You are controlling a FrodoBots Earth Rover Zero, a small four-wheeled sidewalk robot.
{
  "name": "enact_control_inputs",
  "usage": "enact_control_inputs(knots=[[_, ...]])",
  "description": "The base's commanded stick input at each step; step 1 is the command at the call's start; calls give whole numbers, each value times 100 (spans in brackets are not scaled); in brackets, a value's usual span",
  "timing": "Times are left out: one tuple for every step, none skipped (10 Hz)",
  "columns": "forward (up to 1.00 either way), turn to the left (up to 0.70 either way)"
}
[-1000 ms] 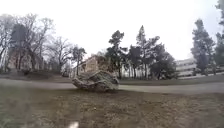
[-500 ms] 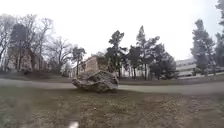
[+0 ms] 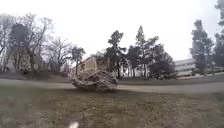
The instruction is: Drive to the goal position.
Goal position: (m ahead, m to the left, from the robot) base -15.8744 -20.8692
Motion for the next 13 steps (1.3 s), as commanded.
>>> enact_control_inputs(knots=[[0,-70],[0,-26],[0,0],[0,-46],[0,-70],[0,-70],[0,-70],[0,-70],[0,-70],[0,-70],[63,-39],[70,-35],[70,-35]])
